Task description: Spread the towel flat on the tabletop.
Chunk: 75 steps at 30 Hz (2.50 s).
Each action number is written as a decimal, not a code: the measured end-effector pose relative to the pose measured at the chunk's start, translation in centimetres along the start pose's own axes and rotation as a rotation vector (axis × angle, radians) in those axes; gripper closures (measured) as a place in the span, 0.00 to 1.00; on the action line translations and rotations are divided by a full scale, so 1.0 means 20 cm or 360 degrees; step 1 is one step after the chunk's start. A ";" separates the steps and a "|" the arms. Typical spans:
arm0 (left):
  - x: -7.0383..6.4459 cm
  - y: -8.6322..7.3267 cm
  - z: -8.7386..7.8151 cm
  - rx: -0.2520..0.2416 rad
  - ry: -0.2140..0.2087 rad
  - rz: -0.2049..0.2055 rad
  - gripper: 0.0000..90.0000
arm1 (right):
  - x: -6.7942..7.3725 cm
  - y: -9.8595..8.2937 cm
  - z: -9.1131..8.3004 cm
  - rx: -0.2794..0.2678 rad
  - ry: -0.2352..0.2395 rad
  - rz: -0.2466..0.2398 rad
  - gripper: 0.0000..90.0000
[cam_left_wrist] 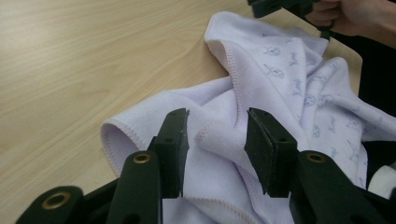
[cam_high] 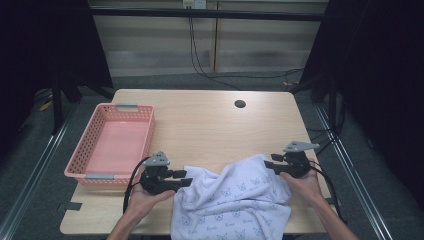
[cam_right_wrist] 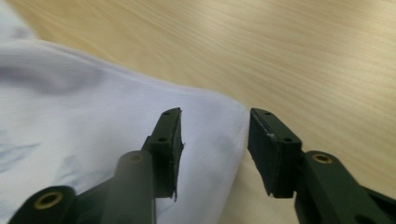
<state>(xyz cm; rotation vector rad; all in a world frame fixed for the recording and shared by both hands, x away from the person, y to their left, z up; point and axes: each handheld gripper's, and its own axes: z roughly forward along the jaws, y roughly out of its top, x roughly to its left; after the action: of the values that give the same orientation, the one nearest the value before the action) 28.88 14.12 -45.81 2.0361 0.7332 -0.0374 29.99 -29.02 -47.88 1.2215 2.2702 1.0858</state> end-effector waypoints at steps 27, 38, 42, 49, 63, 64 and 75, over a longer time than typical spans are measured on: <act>-0.03 0.25 -0.05 -0.0197 0.0091 0.0177 0.89 | -0.12 0.09 -0.16 -0.0280 -0.0105 0.0134 0.96; 0.09 0.55 -0.18 -0.0328 0.0315 0.0217 0.89 | -0.19 0.37 -0.32 -0.0516 -0.0109 0.0141 0.96; 0.16 0.68 -0.25 -0.0373 0.0376 0.0201 0.89 | -0.23 0.52 -0.35 -0.0587 -0.0117 0.0143 0.96; 0.27 0.79 -0.31 -0.0449 0.0423 0.0142 0.89 | -0.27 0.78 -0.34 -0.0649 -0.0123 0.0123 0.96; 0.51 0.70 -0.14 -0.0339 0.0487 -0.0145 0.52 | -0.39 0.74 -0.03 -0.0368 -0.0230 0.0120 0.67; 0.50 0.68 -0.13 -0.0331 0.0473 -0.0151 0.52 | -0.39 0.70 -0.04 -0.0370 -0.0214 0.0126 0.65; 0.17 0.44 0.00 -0.0130 0.0265 0.0062 0.57 | -0.15 0.34 -0.17 -0.0351 -0.0001 0.0097 0.56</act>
<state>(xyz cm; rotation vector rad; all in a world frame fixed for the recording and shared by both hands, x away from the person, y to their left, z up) 36.22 12.33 -40.02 1.9908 0.7845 0.1837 33.36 -30.79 -40.73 1.2062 2.0597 1.3179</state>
